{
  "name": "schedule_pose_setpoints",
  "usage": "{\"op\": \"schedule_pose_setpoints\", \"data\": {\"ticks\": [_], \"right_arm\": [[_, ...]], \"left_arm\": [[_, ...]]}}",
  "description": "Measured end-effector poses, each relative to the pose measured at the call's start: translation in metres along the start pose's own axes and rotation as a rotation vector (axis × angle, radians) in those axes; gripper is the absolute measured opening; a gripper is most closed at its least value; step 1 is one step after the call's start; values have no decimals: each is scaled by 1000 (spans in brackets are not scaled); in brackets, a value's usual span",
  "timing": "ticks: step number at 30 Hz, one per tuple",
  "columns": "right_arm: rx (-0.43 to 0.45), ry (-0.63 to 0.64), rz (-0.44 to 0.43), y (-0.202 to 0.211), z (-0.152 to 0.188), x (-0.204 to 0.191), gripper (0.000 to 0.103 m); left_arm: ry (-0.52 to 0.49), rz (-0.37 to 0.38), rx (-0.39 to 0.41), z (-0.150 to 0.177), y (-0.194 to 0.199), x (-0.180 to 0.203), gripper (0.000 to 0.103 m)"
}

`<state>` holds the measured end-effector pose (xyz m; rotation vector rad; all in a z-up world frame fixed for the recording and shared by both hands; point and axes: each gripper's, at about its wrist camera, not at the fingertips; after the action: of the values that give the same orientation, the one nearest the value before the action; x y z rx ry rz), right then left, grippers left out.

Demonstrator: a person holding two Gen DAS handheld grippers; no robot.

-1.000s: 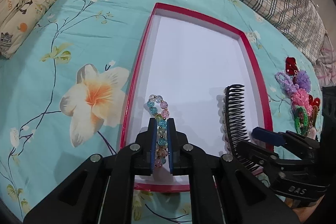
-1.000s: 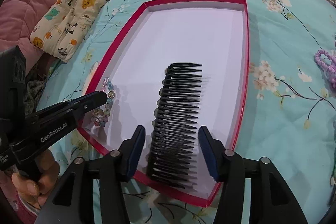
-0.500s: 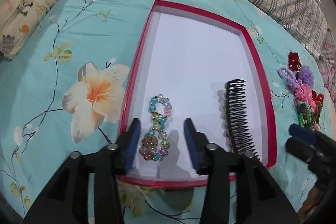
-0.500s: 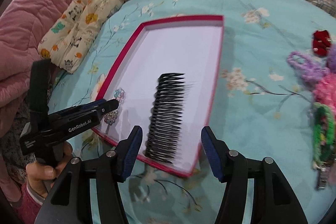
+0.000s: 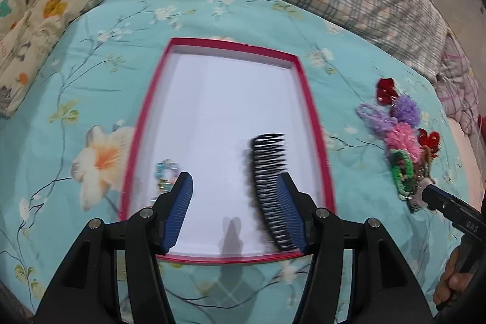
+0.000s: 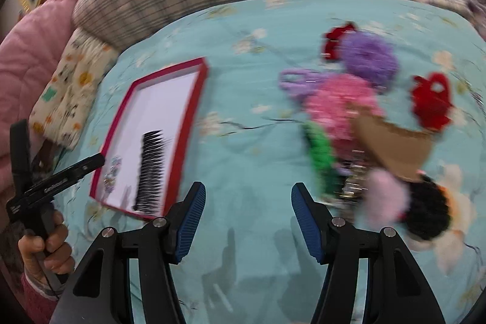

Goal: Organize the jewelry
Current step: 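Grasp the green braided band with the left tool while the right tool grasps the red flower clip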

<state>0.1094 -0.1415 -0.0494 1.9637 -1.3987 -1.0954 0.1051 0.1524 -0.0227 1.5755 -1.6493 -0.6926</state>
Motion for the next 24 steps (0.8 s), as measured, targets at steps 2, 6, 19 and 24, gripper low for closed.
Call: {"op": "schedule_pose_setpoints", "data": {"ticks": [2,6,19,24], "right_arm": [[15,-28,24,9,1,16,61],[48,-69,61,27,3,43,61],[124,-191,172,58,1,122,61],[138,-208,181,55,-8,141,61]], "left_arm": [[-11,16,-5,0,-1,10,57],[-25,34,-11,1,-2,34,60],[-122,141,-58,1,-17,113,62],[-140,211,-95,8,-30,148,62]]}}
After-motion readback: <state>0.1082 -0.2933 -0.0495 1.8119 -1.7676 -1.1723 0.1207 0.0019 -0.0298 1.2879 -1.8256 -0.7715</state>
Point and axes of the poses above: each gripper's, at about its wrist camera, not at the fingertips, and y roughly against the way its jaws point, x to its right, z to its underside, and after that the axes turned 2 degrees about x, right-handed
